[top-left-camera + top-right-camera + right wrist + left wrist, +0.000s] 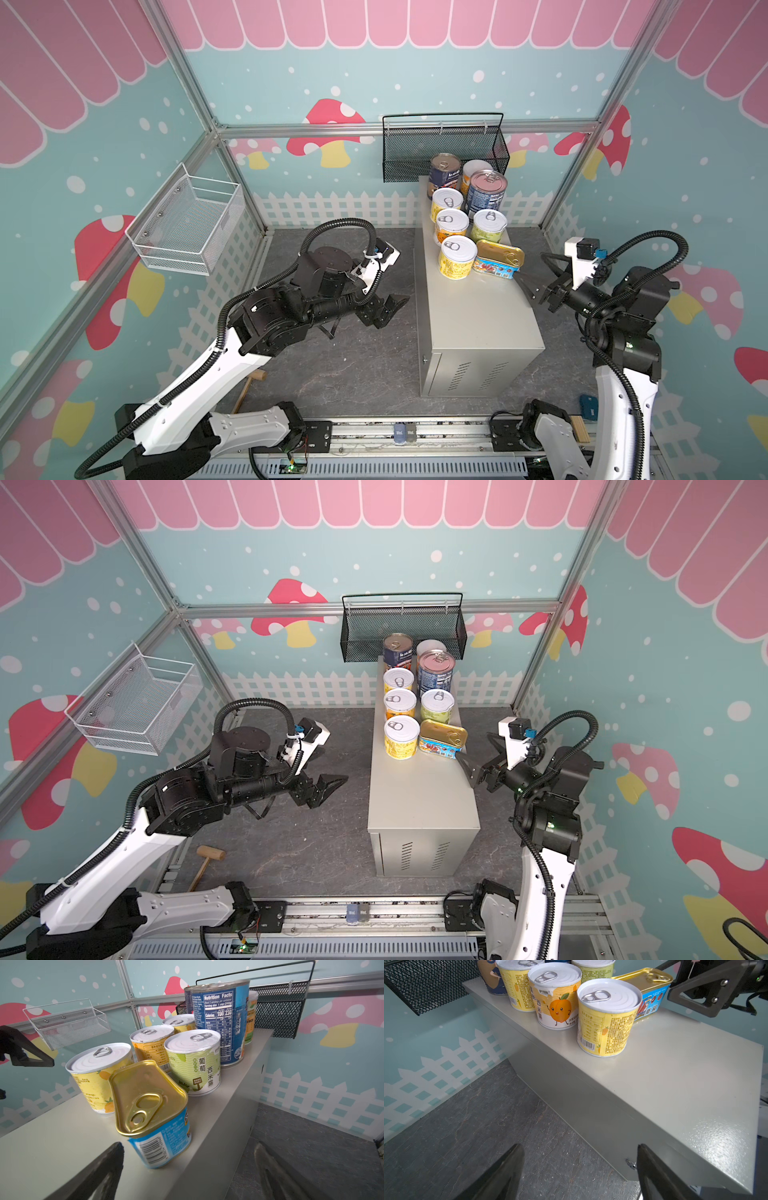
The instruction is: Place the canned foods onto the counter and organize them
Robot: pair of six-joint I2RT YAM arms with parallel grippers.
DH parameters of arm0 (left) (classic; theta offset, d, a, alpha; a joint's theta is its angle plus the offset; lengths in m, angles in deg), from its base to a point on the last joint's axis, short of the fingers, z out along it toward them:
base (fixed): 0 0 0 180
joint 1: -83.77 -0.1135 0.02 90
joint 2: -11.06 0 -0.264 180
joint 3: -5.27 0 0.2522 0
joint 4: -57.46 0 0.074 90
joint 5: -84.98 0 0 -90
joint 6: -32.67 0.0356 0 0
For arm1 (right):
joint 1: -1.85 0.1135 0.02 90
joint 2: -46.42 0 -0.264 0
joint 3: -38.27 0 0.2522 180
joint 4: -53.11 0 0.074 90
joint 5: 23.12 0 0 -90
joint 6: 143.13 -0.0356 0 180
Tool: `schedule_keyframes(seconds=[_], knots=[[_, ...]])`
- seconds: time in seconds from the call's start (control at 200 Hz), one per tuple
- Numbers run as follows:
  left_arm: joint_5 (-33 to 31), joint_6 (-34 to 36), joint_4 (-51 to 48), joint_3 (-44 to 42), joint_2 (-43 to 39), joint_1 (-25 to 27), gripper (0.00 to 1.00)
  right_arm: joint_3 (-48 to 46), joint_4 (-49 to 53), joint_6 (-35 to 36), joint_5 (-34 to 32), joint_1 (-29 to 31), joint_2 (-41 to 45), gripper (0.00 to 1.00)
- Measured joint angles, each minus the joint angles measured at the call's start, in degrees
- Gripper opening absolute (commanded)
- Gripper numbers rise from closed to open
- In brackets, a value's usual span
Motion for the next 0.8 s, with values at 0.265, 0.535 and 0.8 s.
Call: schedule_keyframes(seconds=[0.265, 0.535, 0.8], knots=[[-0.02, -0.44, 0.02, 0.0, 0.39, 0.0, 0.85, 0.39, 1.88, 1.22, -1.77, 1.01, -3.1, 0.99], [-0.07, -0.83, 0.04, 0.02, 1.7, 0.0, 0.85, 2.01, 1.97, 1.6, -3.67, 1.01, -6.23, 0.99], [-0.15, -0.83, 0.02, 1.55, 3.56, 0.0, 0.85, 3.82, 3.04, 2.34, -4.5, 1.01, -6.67, 0.99]])
